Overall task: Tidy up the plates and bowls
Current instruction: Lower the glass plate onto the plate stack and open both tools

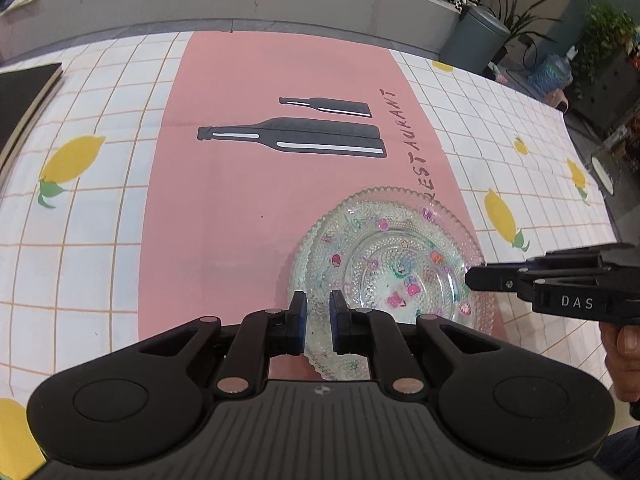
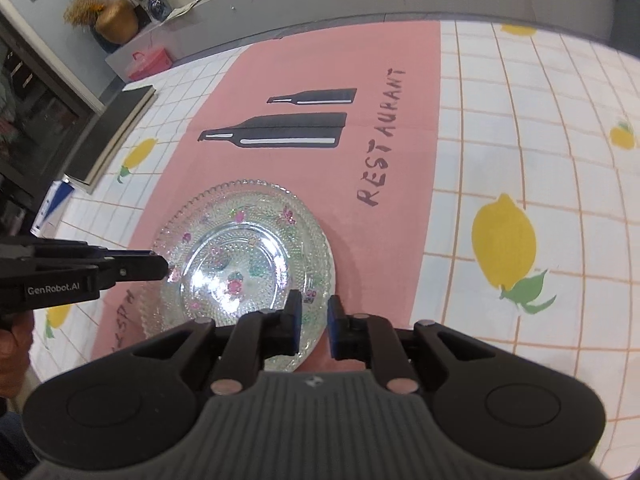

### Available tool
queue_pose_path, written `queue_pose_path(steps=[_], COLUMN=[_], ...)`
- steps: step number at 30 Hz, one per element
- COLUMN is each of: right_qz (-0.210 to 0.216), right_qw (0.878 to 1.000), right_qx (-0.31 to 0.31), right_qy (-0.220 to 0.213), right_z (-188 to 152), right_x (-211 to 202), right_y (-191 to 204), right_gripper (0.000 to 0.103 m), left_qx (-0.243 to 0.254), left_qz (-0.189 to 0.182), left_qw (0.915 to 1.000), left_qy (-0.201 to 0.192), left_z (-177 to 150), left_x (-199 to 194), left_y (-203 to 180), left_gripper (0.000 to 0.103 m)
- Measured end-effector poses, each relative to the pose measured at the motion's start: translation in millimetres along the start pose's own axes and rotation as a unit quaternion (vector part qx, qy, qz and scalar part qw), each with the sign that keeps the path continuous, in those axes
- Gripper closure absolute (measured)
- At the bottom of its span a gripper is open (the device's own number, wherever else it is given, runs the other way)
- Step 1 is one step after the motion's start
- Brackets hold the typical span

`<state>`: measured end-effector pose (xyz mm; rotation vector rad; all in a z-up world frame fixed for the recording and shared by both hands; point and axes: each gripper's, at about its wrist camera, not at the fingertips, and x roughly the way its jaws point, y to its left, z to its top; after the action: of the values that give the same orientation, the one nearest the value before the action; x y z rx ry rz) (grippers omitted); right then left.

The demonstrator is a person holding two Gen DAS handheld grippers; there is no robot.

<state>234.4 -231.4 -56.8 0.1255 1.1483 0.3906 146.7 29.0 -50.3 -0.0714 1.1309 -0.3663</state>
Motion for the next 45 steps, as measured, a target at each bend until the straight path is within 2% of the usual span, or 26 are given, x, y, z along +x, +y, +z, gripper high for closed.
queue_pose_path(steps=[12,16,21,24,26,28,29,31,34,42,45], right_qz=[-0.019,-0.023,-0.024,-0.026,-0.028,-0.030,-0.024,0.005,0.020,0.017,0.015], right_qw=[1.000,0.999,0.999,0.999,0.999,0.999,1.000,0.999,0.998,0.996,0.997], right_qx=[-0.011,-0.019,-0.024,-0.023,-0.018,-0.010,-0.001,0.039,0.065,0.083,0.079], right_qy=[-0.013,-0.014,-0.011,-0.010,-0.010,-0.010,-0.007,0.012,0.014,-0.003,-0.003], right_z=[3,2,1,1,1,1,1,1,-2,5,7], right_x=[2,3,5,5,6,7,8,13,15,17,17], right_y=[6,10,14,14,12,11,9,1,-3,-7,-8], right_gripper=[0.091,0.092,0.088,0.085,0.083,0.074,0.073,0.069,0.067,0.071,0.071], left_qx=[0.020,0.035,0.036,0.033,0.031,0.024,0.017,-0.013,-0.041,-0.056,-0.057], left_qz=[0.018,0.045,0.041,0.043,0.041,0.035,0.027,-0.009,-0.056,-0.037,-0.032], left_qw=[0.9996,0.9983,0.9984,0.9984,0.9986,0.9989,0.9992,0.9990,0.9959,0.9975,0.9977], left_qy=[0.006,0.008,0.012,0.014,0.017,0.020,0.024,0.041,0.058,0.021,0.018], left_z=[-1,-1,-2,-2,-2,-3,-3,-3,-6,-3,0], left_x=[-2,-2,0,0,2,5,7,12,19,22,24], left_y=[-4,-4,-3,-2,1,4,6,13,16,12,10], left_gripper=[0.089,0.081,0.080,0.073,0.063,0.054,0.052,0.052,0.057,0.057,0.057])
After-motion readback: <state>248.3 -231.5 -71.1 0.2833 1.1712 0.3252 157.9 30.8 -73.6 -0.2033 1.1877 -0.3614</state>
